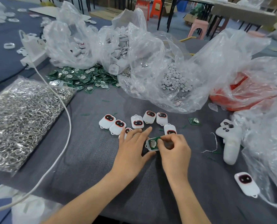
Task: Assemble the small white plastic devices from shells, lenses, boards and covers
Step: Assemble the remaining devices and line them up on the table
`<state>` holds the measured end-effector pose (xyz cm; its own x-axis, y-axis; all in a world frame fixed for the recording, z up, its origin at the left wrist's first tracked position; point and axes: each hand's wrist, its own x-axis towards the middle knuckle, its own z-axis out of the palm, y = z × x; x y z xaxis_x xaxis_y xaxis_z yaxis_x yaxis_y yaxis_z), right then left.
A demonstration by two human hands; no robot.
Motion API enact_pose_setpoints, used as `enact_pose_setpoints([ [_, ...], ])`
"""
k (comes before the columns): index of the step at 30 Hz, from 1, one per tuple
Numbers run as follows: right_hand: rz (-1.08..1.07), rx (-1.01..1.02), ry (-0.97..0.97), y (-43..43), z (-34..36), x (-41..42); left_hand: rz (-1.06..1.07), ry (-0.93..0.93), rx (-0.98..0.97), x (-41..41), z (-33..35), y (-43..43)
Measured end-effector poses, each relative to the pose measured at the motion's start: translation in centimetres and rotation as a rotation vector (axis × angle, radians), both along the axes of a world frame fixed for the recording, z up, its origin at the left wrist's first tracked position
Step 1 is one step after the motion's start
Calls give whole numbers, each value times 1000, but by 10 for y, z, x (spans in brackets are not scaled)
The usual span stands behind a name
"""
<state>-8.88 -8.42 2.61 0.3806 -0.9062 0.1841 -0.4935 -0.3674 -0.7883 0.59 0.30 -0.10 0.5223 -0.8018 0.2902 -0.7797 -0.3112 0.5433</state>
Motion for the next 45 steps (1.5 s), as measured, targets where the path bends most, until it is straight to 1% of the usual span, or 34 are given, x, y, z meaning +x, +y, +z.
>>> enact_pose_setpoints([
  [9, 23, -86, 50, 0, -5, 0, 3, -38, -53, -2, 2, 0],
  [11, 32, -155, 97, 1, -5, -1, 7, -46, -40, -2, 3, 0],
  [15, 60, -362, 184, 6, -3, -2, 7, -120, -76, -4, 4, 0],
  [18, 57, -438, 212, 8, -2, -4, 13, -161, -90, -4, 4, 0],
  [20, 61, -442, 215, 7, -4, -5, 19, -187, -85, -5, 6, 1],
  [22, 69, -396, 207, 4, -7, -5, 25, -214, -80, -6, 8, 0],
  [26, 92, -278, 106, 0, -12, -5, 43, -280, -70, -7, 10, 1],
  [30, 143, -304, 8, 3, -14, -5, 124, -327, -52, -7, 7, 1],
  [32, 225, -359, -24, 4, -15, -6, 142, -312, -51, -6, 5, 2],
  [34, 303, -379, -2, 4, -16, -7, 148, -265, -33, -6, 5, 1],
  [38, 311, -374, 23, 1, -18, -5, 130, -175, 15, -5, 7, 0],
  [42, 322, -397, 49, -4, -24, -2, -55, 20, 29, 2, 8, 10],
  [44, 319, -438, 80, -6, -27, 0, -148, 128, -53, 12, 11, 16],
  [45, 309, -455, 87, -6, -28, 2, -163, 142, -111, 21, 14, 18],
])
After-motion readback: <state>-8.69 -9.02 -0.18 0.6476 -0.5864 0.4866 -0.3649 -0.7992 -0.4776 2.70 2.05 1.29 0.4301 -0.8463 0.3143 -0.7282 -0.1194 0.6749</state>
